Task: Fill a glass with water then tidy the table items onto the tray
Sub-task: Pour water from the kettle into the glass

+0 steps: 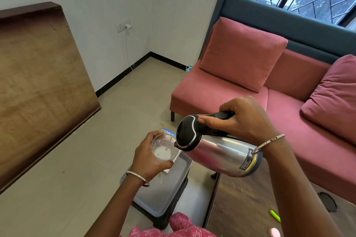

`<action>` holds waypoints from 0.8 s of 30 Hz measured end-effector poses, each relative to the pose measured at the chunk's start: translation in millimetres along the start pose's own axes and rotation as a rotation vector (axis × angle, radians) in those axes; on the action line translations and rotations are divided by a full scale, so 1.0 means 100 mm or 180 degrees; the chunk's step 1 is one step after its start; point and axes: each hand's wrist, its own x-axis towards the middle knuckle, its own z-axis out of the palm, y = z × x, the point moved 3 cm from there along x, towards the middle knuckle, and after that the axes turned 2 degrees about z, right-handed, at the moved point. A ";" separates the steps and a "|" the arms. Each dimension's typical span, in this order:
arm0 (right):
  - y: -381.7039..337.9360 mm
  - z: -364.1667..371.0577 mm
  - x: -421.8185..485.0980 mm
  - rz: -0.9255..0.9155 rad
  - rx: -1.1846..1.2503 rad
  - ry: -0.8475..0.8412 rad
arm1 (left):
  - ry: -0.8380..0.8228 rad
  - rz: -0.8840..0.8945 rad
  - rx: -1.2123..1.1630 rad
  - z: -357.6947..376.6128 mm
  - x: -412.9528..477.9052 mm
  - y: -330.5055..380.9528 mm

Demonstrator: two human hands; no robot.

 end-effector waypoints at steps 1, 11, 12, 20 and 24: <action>0.00 0.00 0.00 -0.0014 -0.0014 0.0018 | 0.0011 -0.0006 0.0004 0.00 0.00 0.01; 0.03 -0.01 -0.02 -0.0044 -0.0058 0.0080 | 0.0018 -0.0037 -0.0026 0.02 -0.01 0.03; 0.03 -0.01 -0.02 -0.0040 -0.0066 0.0080 | 0.0016 -0.0039 -0.0032 0.03 -0.01 0.03; 0.04 -0.01 -0.03 0.0008 -0.0034 0.0034 | -0.0033 -0.0053 -0.0083 0.05 -0.02 0.03; 0.05 0.00 -0.02 0.0021 -0.0070 0.0014 | -0.0036 -0.0045 -0.0088 0.06 -0.01 0.04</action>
